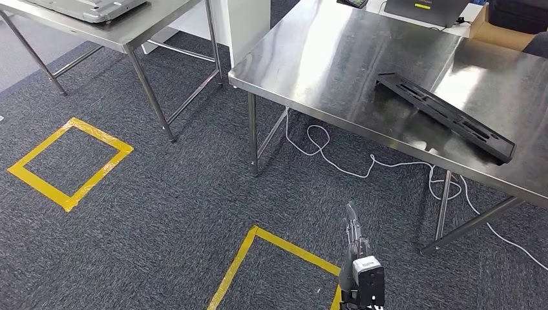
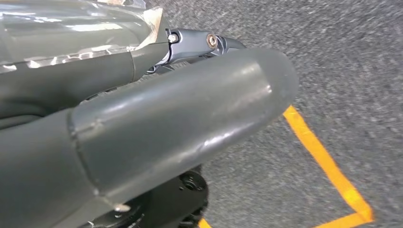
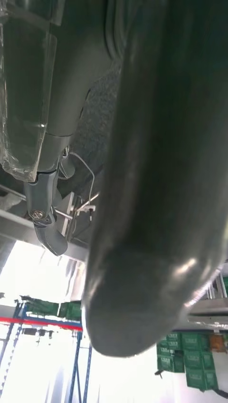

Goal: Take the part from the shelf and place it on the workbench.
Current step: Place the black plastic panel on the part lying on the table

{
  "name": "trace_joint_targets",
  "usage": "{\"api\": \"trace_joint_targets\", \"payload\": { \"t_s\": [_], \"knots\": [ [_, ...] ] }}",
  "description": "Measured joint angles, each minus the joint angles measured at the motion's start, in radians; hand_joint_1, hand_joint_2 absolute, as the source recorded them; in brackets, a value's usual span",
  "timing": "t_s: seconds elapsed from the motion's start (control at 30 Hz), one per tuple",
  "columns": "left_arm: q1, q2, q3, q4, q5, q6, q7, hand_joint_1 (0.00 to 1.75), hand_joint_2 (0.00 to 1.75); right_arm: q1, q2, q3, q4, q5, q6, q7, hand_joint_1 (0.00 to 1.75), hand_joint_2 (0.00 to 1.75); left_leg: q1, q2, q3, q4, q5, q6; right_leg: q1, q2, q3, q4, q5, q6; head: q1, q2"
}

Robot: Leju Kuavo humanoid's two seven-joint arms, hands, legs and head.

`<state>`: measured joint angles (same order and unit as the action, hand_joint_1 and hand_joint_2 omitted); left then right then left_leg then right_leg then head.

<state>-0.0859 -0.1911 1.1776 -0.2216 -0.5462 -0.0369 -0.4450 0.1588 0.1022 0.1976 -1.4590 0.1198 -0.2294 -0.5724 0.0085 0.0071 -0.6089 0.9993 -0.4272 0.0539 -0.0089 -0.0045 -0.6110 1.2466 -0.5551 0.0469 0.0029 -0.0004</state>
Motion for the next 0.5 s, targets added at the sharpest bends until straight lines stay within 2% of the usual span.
{"api": "trace_joint_targets", "payload": {
  "t_s": [0.03, 0.1, 0.13, 0.17, 0.2, 0.23, 0.27, 0.3, 0.33, 0.37, 0.4, 0.43, 0.47, 0.5],
  "knots": [
    [0.0, 0.0, 0.0, 0.0, -0.001, -0.001, 0.0, 0.0, 0.0, 0.003, -0.001, 0.0, -0.003, -0.001, -0.001, -0.001, 0.0, 0.0, 0.0, 0.0, -0.01, 0.002, 0.011, -0.003, 0.0, 0.0, 0.052, -0.066, 0.02, 0.005, 0.0, 0.0],
    [0.0, 0.0, 0.0, 0.0, -0.001, -0.001, -0.002, 0.0, 0.0, 0.005, -0.003, 0.0, -0.01, -0.003, -0.002, -0.002, 0.0, 0.0, -0.003, 0.001, -0.024, 0.004, 0.031, -0.013, 0.004, 0.002, 0.157, -0.22, 0.021, -0.001, -0.001, 0.0],
    [0.001, 0.0, 0.0, 0.0, -0.001, -0.001, -0.003, 0.0, 0.0, 0.007, -0.003, 0.0, -0.013, -0.003, -0.002, -0.002, 0.0, 0.0, -0.004, 0.001, -0.028, 0.004, 0.04, -0.019, 0.007, 0.003, 0.183, -0.269, 0.011, -0.008, -0.001, 0.0],
    [0.001, 0.0, 0.0, 0.0, -0.002, -0.002, -0.003, 0.0, 0.0, 0.01, -0.004, 0.0, -0.017, -0.004, -0.003, -0.002, 0.0, 0.0, -0.004, 0.002, -0.029, 0.001, 0.048, -0.025, 0.011, 0.004, 0.191, -0.293, 0.005, -0.016, -0.002, 0.0],
    [0.002, -0.001, 0.0, 0.0, -0.002, -0.002, -0.004, 0.0, 0.0, 0.013, -0.004, 0.0, -0.02, -0.004, -0.003, -0.003, 0.0, 0.0, -0.004, 0.002, -0.03, -0.002, 0.056, -0.031, 0.01, 0.003, 0.184, -0.298, 0.008, -0.025, -0.002, 0.0],
    [0.003, -0.001, 0.0, 0.0, -0.002, -0.002, -0.004, 0.0, 0.0, 0.016, -0.004, -0.001, -0.023, -0.004, -0.003, -0.003, 0.0, 0.0, -0.002, 0.001, -0.035, 0.0, 0.051, -0.037, 0.006, 0.002, 0.175, -0.3, 0.016, -0.035, -0.002, 0.0],
    [0.004, -0.001, 0.0, 0.0, -0.002, -0.002, -0.005, 0.0, 0.0, 0.019, -0.004, -0.001, -0.026, -0.005, -0.003, -0.003, 0.0, 0.0, 0.0, -0.001, -0.043, 0.016, 0.025, -0.043, 0.002, 0.0, 0.167, -0.301, 0.026, -0.049, -0.003, 0.0],
    [0.006, -0.001, 0.0, 0.0, -0.002, -0.003, -0.005, 0.0, 0.0, 0.021, -0.004, 0.0, -0.03, -0.005, -0.003, -0.003, 0.0, 0.0, 0.002, -0.003, -0.056, 0.052, -0.02, -0.047, -0.002, -0.001, 0.157, -0.302, 0.038, -0.061, -0.005, 0.0],
    [0.007, -0.001, 0.0, 0.0, -0.002, -0.003, -0.005, 0.0, 0.0, 0.024, -0.003, 0.0, -0.032, -0.005, -0.001, -0.004, 0.0, 0.0, 0.004, -0.004, -0.071, 0.107, -0.079, -0.052, -0.004, -0.003, 0.146, -0.302, 0.049, -0.068, -0.007, 0.0],
    [0.007, -0.001, 0.0, 0.0, -0.003, -0.003, -0.006, 0.0, 0.0, 0.026, -0.003, 0.0, -0.034, -0.004, 0.001, -0.003, 0.0, 0.0, 0.005, -0.005, -0.086, 0.177, -0.134, -0.056, -0.003, -0.004, 0.137, -0.301, 0.059, -0.073, -0.009, 0.0],
    [0.008, -0.001, 0.0, 0.0, -0.003, -0.003, -0.006, 0.0, 0.0, 0.028, -0.003, 0.0, -0.036, -0.004, 0.004, -0.002, 0.0, 0.0, 0.005, -0.005, -0.098, 0.245, -0.168, -0.06, -0.002, -0.005, 0.127, -0.299, 0.069, -0.072, -0.01, 0.0],
    [0.008, -0.001, 0.0, 0.0, -0.004, -0.003, -0.007, 0.0, 0.0, 0.029, -0.003, 0.0, -0.036, -0.003, 0.008, -0.002, 0.0, 0.0, 0.006, -0.005, -0.101, 0.294, -0.176, -0.063, -0.001, -0.005, 0.118, -0.296, 0.077, -0.07, -0.01, 0.0],
    [0.008, -0.001, 0.0, 0.0, -0.004, -0.003, -0.007, 0.0, 0.0, 0.03, -0.003, 0.0, -0.036, -0.001, 0.011, -0.001, 0.0, 0.0, 0.007, -0.005, -0.088, 0.311, -0.162, -0.063, 0.0, -0.006, 0.108, -0.293, 0.085, -0.067, -0.01, 0.0],
    [0.008, -0.001, 0.0, 0.0, -0.005, -0.003, -0.008, 0.0, 0.0, 0.03, -0.003, 0.0, -0.036, -0.001, 0.014, 0.0, 0.0, 0.0, 0.008, -0.005, -0.056, 0.287, -0.136, -0.062, 0.0, -0.006, 0.098, -0.289, 0.091, -0.064, -0.01, 0.0]
  ]
}}
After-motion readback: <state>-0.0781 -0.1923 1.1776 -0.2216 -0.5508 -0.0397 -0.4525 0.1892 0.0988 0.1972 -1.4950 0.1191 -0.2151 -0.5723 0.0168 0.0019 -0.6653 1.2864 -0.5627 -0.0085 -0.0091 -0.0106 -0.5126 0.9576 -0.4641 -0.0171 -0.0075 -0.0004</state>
